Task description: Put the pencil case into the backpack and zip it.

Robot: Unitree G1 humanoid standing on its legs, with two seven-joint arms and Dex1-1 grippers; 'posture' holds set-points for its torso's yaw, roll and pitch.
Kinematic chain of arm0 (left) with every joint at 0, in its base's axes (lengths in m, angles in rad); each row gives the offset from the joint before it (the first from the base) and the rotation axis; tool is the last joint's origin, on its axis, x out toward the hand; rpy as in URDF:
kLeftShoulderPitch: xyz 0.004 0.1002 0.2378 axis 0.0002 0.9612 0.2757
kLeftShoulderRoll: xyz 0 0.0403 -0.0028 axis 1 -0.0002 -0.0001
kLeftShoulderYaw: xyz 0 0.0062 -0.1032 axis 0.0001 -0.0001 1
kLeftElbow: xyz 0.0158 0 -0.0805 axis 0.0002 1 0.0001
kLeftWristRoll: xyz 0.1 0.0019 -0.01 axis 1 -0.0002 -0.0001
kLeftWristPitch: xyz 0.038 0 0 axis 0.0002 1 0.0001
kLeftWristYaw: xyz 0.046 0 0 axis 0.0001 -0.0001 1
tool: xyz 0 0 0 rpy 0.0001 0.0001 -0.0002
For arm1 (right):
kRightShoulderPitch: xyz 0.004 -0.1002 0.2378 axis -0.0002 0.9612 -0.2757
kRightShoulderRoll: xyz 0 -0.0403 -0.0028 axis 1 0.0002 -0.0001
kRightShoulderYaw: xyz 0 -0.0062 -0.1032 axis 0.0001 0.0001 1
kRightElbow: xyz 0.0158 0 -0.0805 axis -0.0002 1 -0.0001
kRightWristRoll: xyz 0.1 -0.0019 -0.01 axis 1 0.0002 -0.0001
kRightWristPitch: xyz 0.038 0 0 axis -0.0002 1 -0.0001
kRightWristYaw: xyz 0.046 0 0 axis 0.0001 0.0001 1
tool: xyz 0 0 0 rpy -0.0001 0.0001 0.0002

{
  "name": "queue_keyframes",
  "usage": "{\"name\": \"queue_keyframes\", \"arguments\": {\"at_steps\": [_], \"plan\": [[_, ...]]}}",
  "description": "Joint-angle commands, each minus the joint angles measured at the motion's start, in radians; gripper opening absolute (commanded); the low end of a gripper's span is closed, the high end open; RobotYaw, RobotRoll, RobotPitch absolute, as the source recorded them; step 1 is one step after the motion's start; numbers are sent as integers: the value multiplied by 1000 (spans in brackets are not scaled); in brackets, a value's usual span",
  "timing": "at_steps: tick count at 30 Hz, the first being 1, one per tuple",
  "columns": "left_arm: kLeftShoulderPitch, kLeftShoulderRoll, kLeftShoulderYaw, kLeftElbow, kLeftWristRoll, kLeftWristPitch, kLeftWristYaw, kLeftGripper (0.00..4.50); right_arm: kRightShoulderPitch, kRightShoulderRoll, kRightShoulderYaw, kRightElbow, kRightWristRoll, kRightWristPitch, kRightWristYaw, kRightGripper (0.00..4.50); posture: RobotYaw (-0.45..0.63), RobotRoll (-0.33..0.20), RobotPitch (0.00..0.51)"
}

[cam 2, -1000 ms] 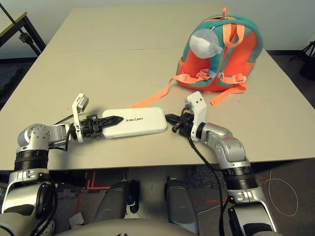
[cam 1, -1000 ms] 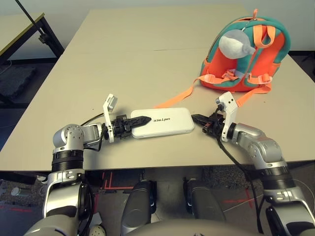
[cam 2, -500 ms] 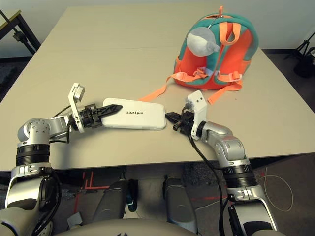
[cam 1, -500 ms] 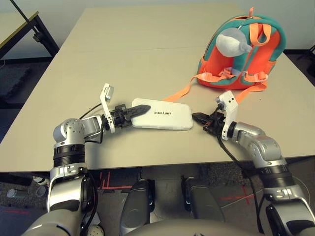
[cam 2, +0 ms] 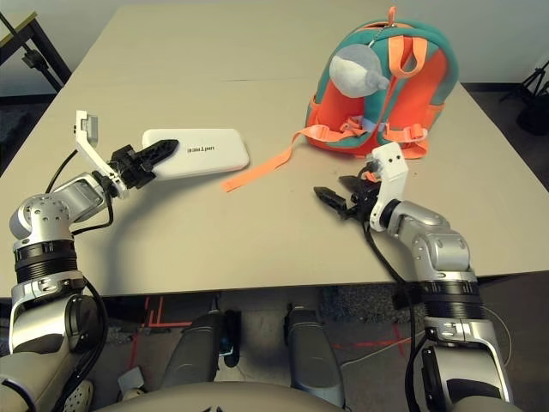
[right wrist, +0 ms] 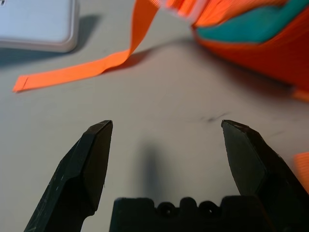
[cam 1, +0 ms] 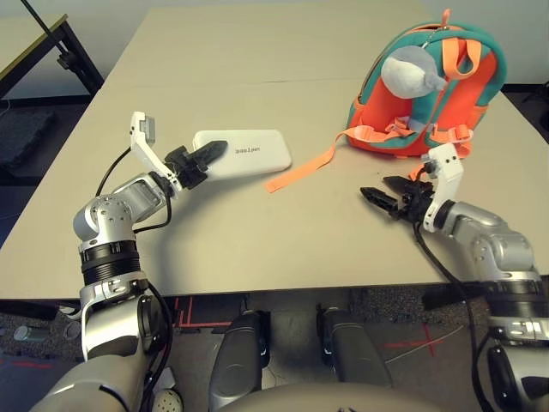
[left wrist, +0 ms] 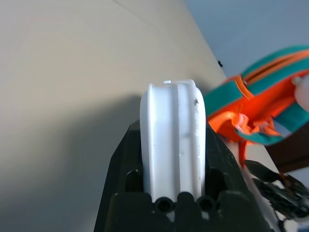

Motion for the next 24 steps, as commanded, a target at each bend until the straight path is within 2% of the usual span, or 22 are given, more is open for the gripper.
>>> {"name": "queue_keyframes", "arguments": {"at_steps": [1,9,14,20,24], "plan": [[-18,-7,13,6,18,-65,25,1256,-18,-19,-68,15,26,17,-36,4500,-146,0,140],[-6,-20,-8,-1,24,-85,34,1256,-43,-85,-134,-90,60,145,-110,4500,-152,0,143],[-11,-22,-15,12,32,-98,34,1256,-76,-106,-162,-110,65,152,-146,4500,-161,0,143],[-22,-32,-31,25,37,-110,33,1256,-127,-66,-152,-66,40,87,-205,4500,-168,0,141],[-24,-34,-39,29,37,-114,32,1256,-182,-14,-137,35,5,-21,-236,4500,-168,0,141]]}}
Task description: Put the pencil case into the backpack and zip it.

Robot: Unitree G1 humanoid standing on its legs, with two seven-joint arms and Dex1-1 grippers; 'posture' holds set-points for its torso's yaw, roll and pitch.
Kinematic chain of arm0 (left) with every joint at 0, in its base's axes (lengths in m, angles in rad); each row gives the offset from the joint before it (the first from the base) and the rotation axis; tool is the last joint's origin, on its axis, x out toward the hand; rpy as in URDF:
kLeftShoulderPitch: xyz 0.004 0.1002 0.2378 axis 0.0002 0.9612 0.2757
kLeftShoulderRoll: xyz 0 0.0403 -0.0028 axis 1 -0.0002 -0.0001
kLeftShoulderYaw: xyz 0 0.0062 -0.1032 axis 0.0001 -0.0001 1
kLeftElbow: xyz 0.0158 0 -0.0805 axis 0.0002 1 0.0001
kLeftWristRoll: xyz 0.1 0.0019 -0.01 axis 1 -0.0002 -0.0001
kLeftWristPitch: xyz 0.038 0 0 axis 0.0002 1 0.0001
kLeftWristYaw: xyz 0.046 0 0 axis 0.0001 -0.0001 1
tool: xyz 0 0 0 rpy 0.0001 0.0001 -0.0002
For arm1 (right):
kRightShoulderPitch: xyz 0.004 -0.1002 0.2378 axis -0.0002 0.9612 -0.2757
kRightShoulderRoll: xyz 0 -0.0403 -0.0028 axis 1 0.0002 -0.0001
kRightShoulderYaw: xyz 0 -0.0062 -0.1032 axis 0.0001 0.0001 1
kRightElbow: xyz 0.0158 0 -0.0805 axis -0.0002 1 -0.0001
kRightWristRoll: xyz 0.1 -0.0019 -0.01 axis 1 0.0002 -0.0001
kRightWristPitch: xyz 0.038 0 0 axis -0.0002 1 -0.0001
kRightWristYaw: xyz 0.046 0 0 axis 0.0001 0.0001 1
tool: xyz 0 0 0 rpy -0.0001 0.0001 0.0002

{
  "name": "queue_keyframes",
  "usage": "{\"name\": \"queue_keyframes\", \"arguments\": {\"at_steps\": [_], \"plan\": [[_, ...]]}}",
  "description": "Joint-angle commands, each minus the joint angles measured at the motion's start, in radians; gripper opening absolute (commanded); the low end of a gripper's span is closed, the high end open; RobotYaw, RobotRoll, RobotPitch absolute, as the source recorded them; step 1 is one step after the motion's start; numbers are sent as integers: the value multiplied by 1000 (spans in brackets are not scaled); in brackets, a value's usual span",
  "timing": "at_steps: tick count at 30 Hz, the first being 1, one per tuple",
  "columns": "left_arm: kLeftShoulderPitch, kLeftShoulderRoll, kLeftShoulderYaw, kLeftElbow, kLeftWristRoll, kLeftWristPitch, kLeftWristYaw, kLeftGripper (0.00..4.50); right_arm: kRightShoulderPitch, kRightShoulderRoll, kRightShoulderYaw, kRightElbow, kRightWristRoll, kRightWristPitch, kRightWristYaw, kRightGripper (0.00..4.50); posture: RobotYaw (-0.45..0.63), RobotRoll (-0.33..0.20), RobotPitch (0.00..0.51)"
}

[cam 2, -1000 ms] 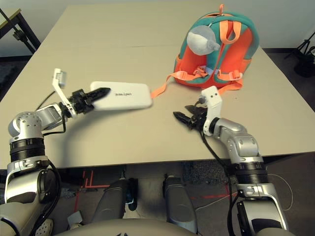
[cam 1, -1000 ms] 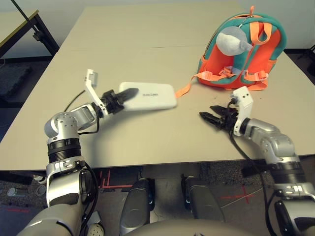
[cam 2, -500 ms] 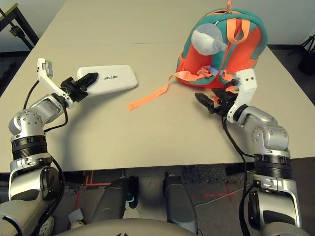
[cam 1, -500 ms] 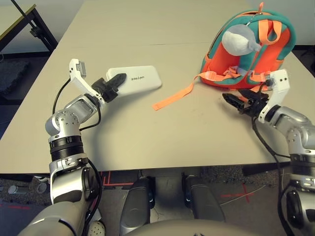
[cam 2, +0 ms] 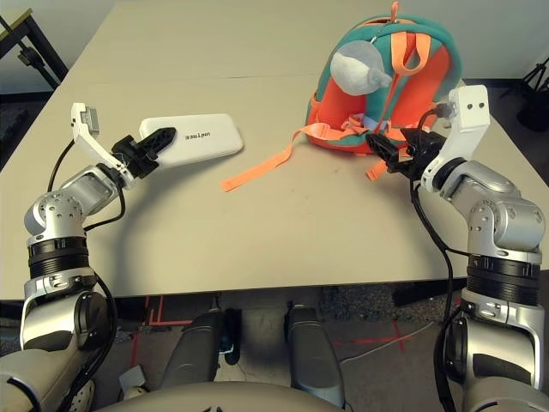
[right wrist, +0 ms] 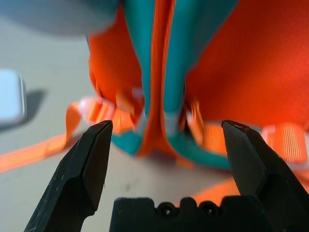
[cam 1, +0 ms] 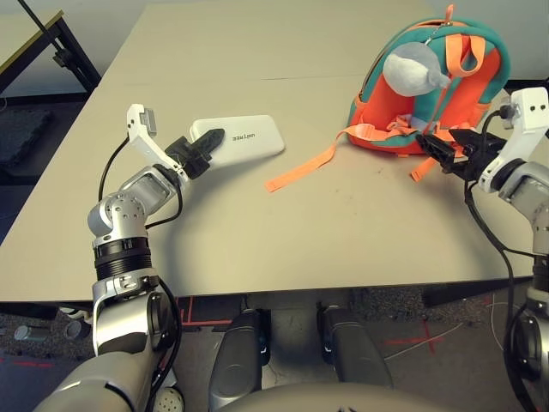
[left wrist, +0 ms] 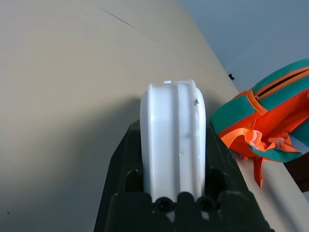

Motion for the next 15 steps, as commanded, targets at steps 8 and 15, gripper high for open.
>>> {"name": "queue_keyframes", "arguments": {"at_steps": [8,15], "plan": [[-11,4,-18,3,11,-16,-3,1256,-133,89,32,301,-95,-257,-44,4500,-155,0,142],[2,5,-14,-11,9,-15,0,1256,-160,94,35,368,-109,-318,-32,3535,-134,0,144]]}}
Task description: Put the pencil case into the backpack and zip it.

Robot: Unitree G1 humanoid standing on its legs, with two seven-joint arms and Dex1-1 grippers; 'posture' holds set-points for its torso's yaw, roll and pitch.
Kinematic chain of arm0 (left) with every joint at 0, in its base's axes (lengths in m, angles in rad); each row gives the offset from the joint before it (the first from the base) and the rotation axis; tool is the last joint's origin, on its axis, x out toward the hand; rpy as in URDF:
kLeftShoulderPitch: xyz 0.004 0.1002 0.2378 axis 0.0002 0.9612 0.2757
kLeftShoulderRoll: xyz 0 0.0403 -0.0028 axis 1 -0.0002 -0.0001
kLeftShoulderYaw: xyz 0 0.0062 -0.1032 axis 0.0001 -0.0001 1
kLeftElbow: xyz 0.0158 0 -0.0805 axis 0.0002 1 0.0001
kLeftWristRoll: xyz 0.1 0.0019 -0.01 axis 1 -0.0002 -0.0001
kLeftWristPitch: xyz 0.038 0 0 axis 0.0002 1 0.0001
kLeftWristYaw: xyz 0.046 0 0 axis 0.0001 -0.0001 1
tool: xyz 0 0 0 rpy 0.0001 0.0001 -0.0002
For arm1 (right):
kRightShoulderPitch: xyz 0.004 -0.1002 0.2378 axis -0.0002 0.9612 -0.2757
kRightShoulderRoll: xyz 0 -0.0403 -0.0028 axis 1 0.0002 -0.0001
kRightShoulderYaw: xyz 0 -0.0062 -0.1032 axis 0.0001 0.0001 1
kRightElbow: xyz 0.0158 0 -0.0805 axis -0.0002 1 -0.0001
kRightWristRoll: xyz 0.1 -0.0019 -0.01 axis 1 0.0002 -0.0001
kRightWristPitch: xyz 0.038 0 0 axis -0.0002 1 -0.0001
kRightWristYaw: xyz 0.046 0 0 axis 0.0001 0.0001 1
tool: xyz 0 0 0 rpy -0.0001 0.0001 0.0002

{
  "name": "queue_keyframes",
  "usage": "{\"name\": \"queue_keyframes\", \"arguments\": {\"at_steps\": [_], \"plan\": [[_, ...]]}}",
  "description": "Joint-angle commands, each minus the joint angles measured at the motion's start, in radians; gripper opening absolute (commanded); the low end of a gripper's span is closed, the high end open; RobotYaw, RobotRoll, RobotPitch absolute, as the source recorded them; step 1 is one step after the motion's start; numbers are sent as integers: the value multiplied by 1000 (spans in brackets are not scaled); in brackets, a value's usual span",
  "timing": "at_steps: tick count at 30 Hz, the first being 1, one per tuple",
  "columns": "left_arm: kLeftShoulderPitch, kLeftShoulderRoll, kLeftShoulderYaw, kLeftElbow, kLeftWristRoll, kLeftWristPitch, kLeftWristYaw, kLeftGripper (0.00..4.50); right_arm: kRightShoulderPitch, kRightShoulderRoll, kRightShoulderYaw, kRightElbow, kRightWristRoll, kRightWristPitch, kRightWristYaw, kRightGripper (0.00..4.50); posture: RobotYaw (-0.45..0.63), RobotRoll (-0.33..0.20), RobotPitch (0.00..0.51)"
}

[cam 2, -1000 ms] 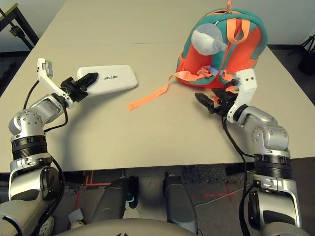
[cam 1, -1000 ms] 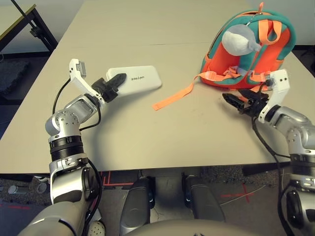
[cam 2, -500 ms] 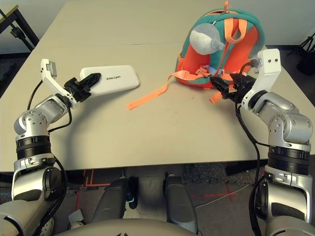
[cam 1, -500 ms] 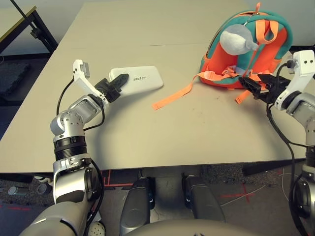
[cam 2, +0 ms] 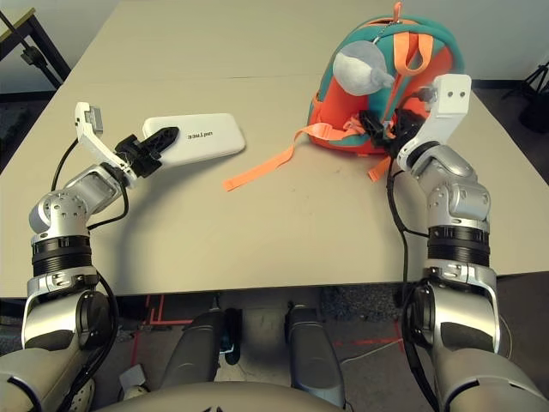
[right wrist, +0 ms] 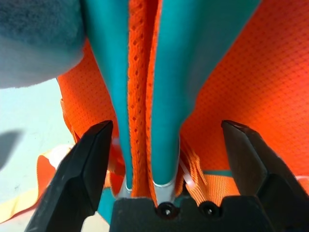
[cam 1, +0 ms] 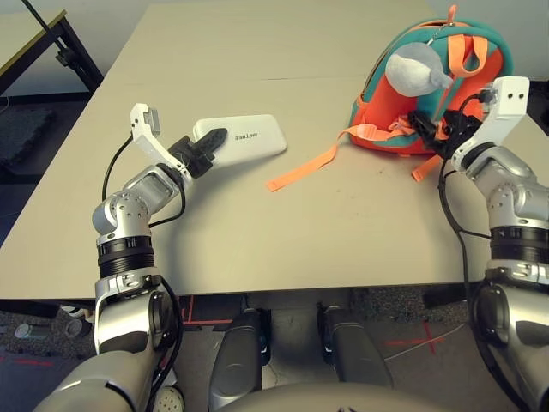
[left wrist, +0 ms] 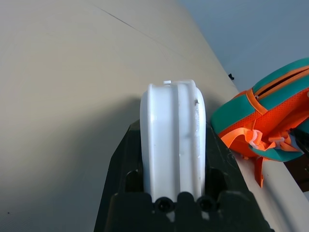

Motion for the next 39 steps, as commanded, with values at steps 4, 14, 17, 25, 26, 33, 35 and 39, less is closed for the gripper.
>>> {"name": "queue_keyframes", "arguments": {"at_steps": [4,14,17,25,26,33,35,39], "plan": [[4,3,-9,-11,13,-8,-2,1256,-10,-7,9,35,-8,-35,16,1987,-140,0,144],[-6,0,-24,8,20,-16,-12,1256,11,-1,16,-31,28,-13,75,517,-147,0,144],[-8,-1,-26,14,22,-19,-15,1256,32,2,19,-112,87,44,140,517,-150,0,141],[-9,-9,-31,28,29,-32,-22,1256,170,-43,57,-460,339,325,357,515,-157,0,138],[-10,-11,-32,29,31,-34,-23,1256,182,-51,58,-489,363,355,371,515,-157,0,138],[-14,-18,-40,43,36,-45,-30,1256,243,-87,32,-637,548,533,419,515,-164,0,132],[-17,-19,-42,49,38,-48,-34,1256,262,-98,25,-670,587,564,423,515,-164,0,132],[-22,-21,-47,59,41,-54,-40,1256,303,-121,20,-715,645,604,430,515,-167,0,131]]}}
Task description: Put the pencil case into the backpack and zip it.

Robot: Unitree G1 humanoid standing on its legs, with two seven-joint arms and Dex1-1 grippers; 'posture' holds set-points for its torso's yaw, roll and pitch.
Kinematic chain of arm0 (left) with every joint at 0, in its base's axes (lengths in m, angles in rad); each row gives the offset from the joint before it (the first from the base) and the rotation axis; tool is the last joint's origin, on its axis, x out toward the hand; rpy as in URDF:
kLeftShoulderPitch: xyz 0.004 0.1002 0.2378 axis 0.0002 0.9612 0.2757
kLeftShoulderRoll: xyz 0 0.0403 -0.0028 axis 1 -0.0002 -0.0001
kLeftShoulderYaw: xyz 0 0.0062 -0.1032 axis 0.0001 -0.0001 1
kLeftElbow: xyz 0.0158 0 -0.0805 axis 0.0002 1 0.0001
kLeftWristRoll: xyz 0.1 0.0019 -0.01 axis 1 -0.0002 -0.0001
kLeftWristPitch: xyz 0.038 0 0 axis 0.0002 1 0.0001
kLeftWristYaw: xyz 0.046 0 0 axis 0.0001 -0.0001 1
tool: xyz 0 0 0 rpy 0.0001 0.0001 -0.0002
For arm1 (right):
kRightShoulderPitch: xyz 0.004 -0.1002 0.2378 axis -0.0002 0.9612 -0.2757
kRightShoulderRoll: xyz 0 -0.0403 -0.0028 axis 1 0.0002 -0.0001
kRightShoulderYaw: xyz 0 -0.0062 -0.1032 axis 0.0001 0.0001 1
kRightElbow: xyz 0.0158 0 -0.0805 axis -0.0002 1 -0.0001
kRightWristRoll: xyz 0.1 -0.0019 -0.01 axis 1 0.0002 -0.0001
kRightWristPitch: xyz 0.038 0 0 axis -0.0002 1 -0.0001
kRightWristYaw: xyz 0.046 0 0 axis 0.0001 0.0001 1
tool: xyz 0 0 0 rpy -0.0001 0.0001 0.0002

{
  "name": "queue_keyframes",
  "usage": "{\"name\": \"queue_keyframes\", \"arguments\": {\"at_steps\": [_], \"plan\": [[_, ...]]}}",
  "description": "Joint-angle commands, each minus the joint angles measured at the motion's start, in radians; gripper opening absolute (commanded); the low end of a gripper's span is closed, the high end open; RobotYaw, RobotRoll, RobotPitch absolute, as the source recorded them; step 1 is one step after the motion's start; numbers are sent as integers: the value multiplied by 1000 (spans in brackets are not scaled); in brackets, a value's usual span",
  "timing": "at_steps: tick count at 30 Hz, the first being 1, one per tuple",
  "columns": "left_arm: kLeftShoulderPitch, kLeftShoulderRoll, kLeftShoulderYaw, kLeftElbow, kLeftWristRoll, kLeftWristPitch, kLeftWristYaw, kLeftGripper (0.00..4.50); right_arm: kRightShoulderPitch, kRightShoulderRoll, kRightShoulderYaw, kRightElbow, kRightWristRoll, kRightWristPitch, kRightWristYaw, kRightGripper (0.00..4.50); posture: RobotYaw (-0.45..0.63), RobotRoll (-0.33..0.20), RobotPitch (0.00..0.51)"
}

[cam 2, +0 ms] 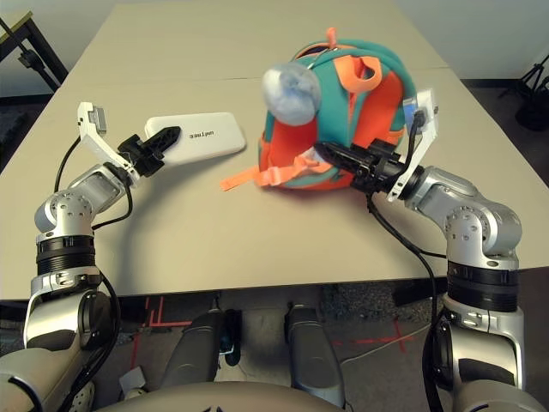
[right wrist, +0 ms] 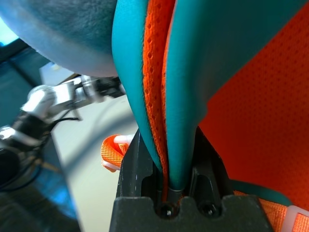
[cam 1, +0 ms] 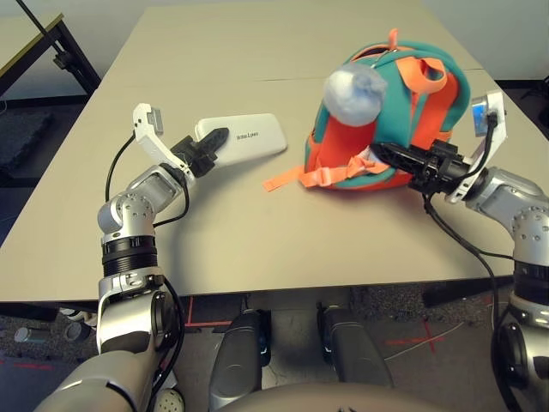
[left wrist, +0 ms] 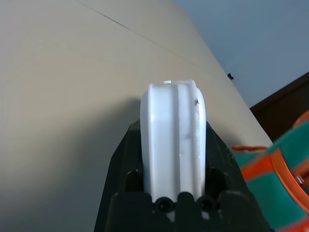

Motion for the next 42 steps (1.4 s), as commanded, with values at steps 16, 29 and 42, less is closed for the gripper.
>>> {"name": "queue_keyframes", "arguments": {"at_steps": [16,29,42], "plan": [[-43,18,-36,-16,17,-12,-47,1256,51,19,143,16,-209,-166,-90,509,-164,0,133],[-246,199,-50,-145,-76,124,-220,1256,27,-13,144,76,-240,-173,-67,508,-149,0,143],[-379,326,-22,-186,-234,265,-401,1256,23,-13,147,92,-250,-169,-75,508,-155,0,144]]}}
